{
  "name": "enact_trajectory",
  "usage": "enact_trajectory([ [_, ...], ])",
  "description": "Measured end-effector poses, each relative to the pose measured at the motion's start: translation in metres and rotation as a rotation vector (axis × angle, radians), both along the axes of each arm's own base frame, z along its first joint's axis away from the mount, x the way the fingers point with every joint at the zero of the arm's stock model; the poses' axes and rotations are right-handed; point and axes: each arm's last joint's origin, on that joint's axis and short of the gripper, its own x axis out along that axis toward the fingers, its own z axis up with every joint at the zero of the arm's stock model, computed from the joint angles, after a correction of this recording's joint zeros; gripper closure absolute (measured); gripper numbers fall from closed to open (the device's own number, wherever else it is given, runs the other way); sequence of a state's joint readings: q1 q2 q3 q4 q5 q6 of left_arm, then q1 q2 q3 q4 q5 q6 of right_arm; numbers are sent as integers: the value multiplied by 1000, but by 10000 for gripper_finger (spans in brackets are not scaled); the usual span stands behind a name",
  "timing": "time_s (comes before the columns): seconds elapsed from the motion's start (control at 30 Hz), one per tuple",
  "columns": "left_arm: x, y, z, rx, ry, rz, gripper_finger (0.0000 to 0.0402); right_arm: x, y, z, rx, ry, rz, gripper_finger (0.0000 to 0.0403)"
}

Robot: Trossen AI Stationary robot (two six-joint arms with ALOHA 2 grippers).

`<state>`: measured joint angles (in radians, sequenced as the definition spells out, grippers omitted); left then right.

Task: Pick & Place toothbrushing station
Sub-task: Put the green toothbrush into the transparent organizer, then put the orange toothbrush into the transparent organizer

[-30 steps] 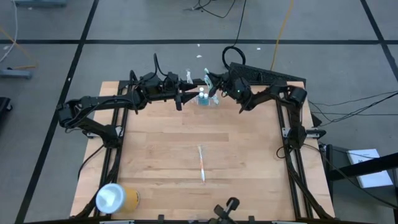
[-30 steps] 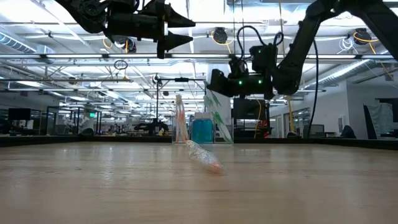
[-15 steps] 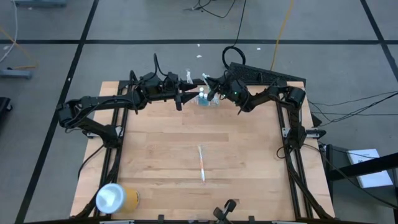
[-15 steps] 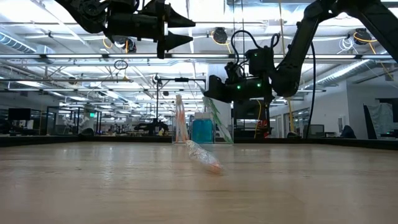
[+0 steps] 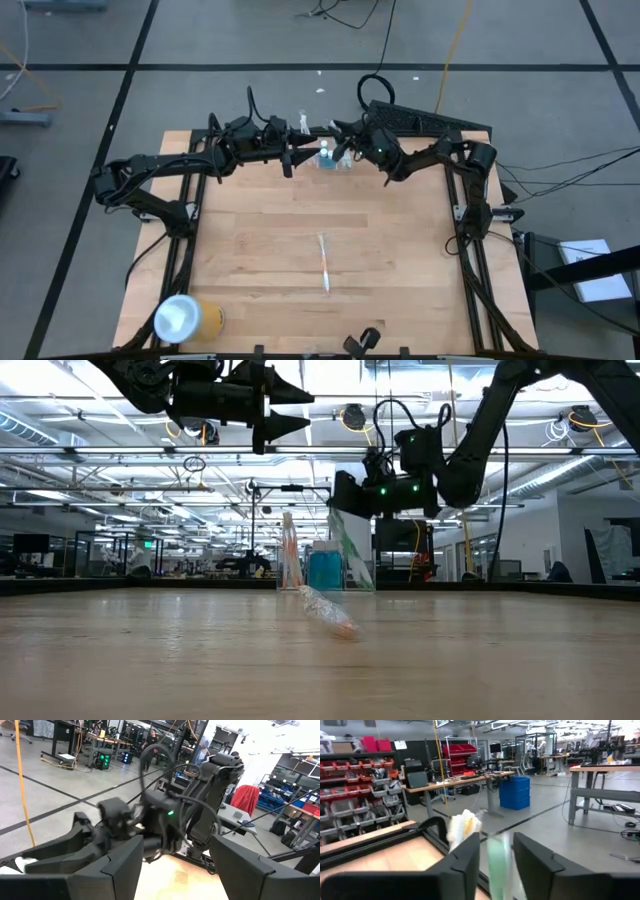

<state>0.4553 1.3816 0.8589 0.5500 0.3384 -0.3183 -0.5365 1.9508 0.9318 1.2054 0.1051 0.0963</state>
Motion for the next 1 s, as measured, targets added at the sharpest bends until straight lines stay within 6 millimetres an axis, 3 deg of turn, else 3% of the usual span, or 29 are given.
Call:
enact_trajectory([
  [0.3, 0, 0, 0, 0, 0, 0, 165, -12, 37, 49, -29, -49, 76, 238],
  [0.4, 0, 0, 0, 0, 0, 0, 165, -24, 60, 72, -16, -59, 218, 237],
  [0.5, 0, 0, 0, 0, 0, 0, 165, -41, 81, 82, 48, 10, 362, 242],
  [0.7, 0, 0, 0, 0, 0, 0, 165, -83, 131, 73, 131, 128, 608, 253],
  [0.87, 0, 0, 0, 0, 0, 1, 165, -113, 163, 64, 59, 29, 715, 257],
  [1.0, 0, 0, 0, 0, 0, 0, 165, -131, 177, 55, -3, -29, 764, 257],
])
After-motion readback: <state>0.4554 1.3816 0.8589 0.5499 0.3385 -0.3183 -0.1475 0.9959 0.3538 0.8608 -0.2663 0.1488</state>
